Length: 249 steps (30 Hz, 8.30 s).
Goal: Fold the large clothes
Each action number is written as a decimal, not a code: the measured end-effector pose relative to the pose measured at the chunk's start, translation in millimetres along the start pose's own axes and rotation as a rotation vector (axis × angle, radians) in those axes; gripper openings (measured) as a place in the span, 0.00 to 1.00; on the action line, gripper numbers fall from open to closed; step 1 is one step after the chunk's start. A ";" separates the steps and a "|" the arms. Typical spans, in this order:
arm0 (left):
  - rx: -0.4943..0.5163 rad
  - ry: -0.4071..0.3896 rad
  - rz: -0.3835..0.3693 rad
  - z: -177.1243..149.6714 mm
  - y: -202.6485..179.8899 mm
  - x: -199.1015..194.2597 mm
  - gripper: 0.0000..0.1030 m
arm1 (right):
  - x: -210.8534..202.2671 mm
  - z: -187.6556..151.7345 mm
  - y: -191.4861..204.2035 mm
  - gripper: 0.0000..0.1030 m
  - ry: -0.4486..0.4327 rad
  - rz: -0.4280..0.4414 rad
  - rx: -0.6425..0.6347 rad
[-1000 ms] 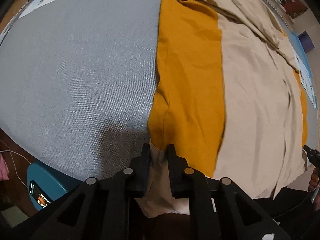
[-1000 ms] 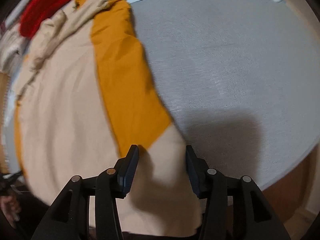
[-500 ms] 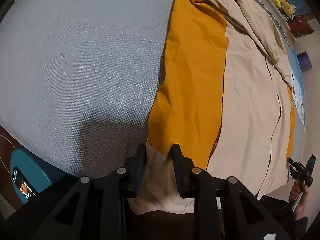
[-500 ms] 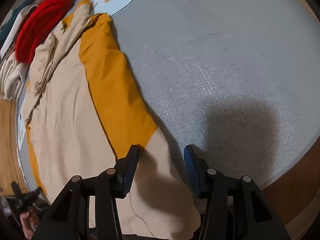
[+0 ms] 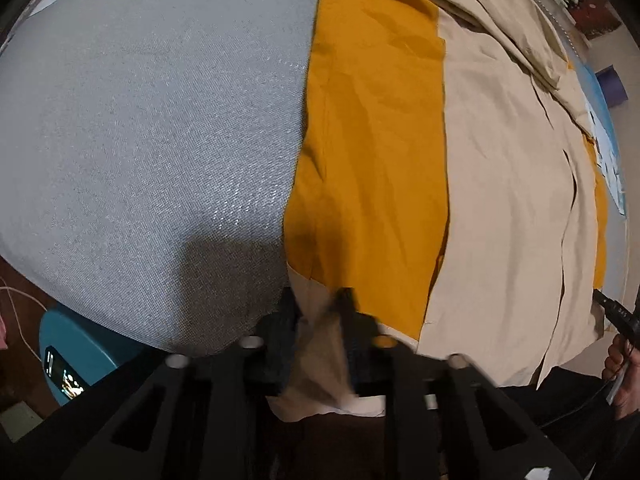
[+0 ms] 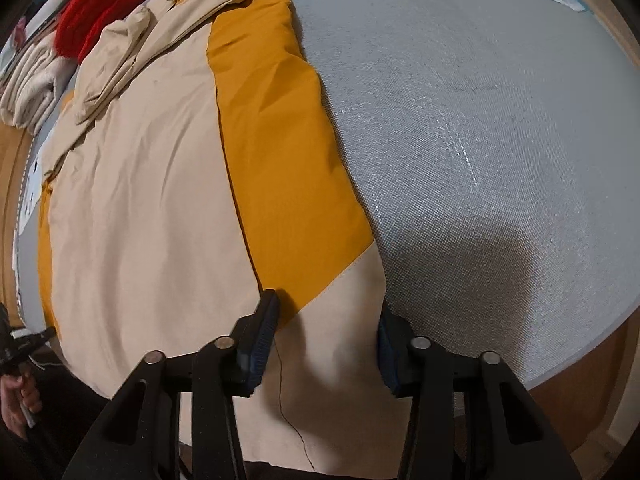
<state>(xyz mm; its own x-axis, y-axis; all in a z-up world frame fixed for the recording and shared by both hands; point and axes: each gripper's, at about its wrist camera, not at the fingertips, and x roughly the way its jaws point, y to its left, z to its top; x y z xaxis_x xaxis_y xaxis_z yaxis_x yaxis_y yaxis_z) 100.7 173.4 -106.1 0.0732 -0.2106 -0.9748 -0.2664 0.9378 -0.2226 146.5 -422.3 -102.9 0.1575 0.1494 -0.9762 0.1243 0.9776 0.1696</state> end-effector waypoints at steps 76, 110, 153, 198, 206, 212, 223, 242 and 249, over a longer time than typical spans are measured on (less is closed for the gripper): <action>-0.102 -0.121 -0.339 172.8 44.6 -87.9 0.20 | -52.9 162.2 17.8 0.22 -0.234 0.292 0.178; 0.033 -0.357 -0.166 200.4 -12.8 -65.4 0.01 | -70.1 150.6 55.3 0.04 -0.346 0.078 -0.024; 0.258 -0.217 -0.117 199.0 -50.9 -37.6 0.35 | -36.7 163.4 81.5 0.28 -0.317 -0.035 -0.183; 0.729 0.017 0.398 68.6 -50.4 -13.5 0.23 | -27.0 66.8 36.0 0.29 0.008 -0.351 -0.403; 0.499 -0.473 0.285 80.5 -92.9 -131.4 0.47 | -155.4 62.6 90.2 0.47 -0.474 -0.275 -0.202; 0.295 -0.608 0.234 42.7 -95.0 -149.5 0.52 | -175.4 -5.5 170.3 0.53 -0.643 -0.156 -0.193; 0.161 -0.565 0.231 -32.0 -87.4 -95.9 0.48 | -56.7 -40.8 223.7 0.52 -0.500 -0.178 -0.372; -0.209 -0.277 -0.180 -9.4 -15.5 -22.7 0.53 | 10.8 -29.2 232.0 0.52 -0.296 -0.229 -0.349; -0.393 -0.248 -0.354 1.0 9.7 -1.7 0.60 | 17.9 -22.6 225.0 0.53 -0.246 -0.214 -0.341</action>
<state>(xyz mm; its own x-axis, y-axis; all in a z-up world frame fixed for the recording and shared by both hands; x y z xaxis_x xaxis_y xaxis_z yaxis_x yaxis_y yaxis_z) 98.9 183.1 -106.6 0.4327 -0.3770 -0.8189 -0.5176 0.6398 -0.5681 155.2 -196.3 -85.2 0.3956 -0.0606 -0.9164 -0.1428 0.9816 -0.1265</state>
